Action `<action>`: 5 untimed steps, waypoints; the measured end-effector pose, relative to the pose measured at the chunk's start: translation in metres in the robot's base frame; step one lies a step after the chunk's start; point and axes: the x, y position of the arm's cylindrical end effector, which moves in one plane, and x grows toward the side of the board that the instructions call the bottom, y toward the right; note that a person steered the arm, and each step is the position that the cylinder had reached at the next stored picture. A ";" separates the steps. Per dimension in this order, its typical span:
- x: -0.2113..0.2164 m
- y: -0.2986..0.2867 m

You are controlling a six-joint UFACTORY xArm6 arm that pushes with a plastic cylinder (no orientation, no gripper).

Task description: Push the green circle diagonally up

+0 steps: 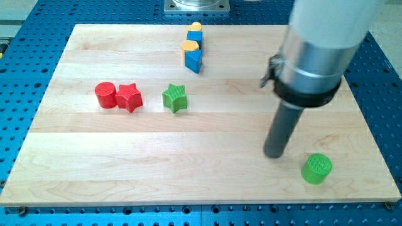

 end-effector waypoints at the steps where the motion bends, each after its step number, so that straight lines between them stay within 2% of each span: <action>1: 0.045 0.012; 2: 0.060 0.059; 3: 0.060 0.079; 4: 0.039 0.022; 5: 0.031 0.036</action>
